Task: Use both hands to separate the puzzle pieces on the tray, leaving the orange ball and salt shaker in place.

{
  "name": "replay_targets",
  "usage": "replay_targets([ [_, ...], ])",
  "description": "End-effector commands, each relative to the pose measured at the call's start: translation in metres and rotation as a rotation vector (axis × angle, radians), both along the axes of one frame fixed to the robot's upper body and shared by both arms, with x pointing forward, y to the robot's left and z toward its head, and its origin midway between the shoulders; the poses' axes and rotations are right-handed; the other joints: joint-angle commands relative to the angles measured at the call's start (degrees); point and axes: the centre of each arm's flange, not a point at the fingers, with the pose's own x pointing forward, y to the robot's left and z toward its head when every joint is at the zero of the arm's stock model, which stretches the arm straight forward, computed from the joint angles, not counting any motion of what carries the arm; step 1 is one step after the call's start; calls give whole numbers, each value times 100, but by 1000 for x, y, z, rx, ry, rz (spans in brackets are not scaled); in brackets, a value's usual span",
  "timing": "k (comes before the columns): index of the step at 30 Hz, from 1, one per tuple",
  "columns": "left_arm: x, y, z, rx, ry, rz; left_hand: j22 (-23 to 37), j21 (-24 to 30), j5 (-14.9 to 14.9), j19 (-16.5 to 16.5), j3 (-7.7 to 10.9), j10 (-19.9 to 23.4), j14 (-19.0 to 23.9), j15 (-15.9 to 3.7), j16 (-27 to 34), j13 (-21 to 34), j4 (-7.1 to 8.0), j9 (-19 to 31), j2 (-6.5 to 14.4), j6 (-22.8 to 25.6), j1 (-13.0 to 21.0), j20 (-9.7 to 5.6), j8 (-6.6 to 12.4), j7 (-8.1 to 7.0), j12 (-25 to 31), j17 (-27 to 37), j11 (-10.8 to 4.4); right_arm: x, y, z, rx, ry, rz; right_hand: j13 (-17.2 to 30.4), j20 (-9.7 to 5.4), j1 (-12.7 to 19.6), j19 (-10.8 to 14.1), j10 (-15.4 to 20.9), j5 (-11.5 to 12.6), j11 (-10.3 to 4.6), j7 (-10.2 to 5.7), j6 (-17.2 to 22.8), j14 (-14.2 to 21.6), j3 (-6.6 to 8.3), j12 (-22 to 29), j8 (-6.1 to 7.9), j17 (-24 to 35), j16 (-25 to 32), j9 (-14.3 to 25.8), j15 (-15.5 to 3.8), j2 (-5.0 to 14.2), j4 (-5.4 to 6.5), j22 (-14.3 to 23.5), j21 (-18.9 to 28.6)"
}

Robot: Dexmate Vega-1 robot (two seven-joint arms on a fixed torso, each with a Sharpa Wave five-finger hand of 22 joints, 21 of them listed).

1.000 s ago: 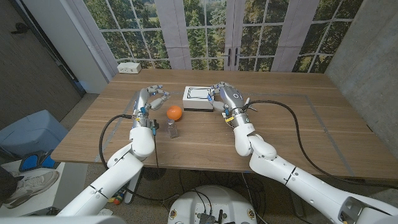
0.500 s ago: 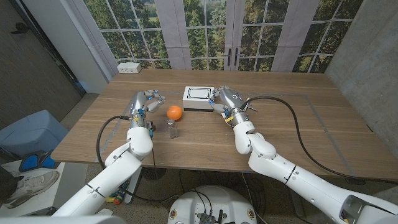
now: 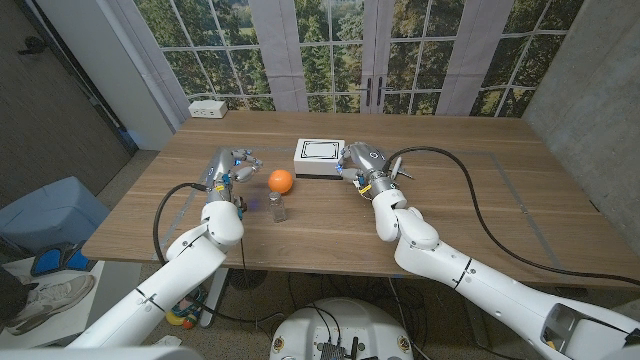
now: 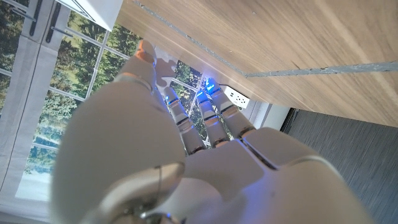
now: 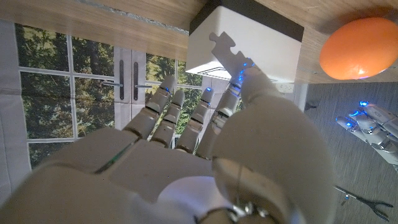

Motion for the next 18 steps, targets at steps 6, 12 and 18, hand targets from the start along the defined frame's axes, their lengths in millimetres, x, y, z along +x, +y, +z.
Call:
replay_targets([
  [6, 7, 4, 5, 39, 50, -71, -13, -112, 52, -266, -372, -933, -351, -778, -37, -11, 93, -24, -218, -2266, -636, 168, -384, -458, -87, -18, 148, 8, 2, 6, -40, 50, -43, 110, 217, -429, -91, -728, -33, 299, -168, -1607, -219, -228, -140, -298, 54, -38, 58, -550, -67, 67, 0, -88],
  [12, 14, 10, 4, -2, 65, -202, -10, -338, 161, -791, -723, -2164, -1024, -431, -71, -22, 399, -93, -252, -4340, -1601, 353, -372, -539, -118, -5, 663, 9, -3, 2, -10, 39, -28, 149, 445, -777, -302, -1100, 15, 466, -160, -2699, -316, -361, -128, -296, 45, -116, 61, -411, -115, 131, -7, -230],
  [18, 15, 10, 4, -7, 30, -268, -17, -492, 172, -1288, -829, -2851, -1542, -250, -82, -41, 582, -107, -115, -5260, -2097, 466, -376, -623, -132, -21, 836, 10, -11, 1, 51, 32, 37, 114, 541, -1303, -361, -1567, 43, 688, 18, -3703, -468, -541, -157, -300, 84, -180, 38, -219, -26, 301, -8, -337],
])
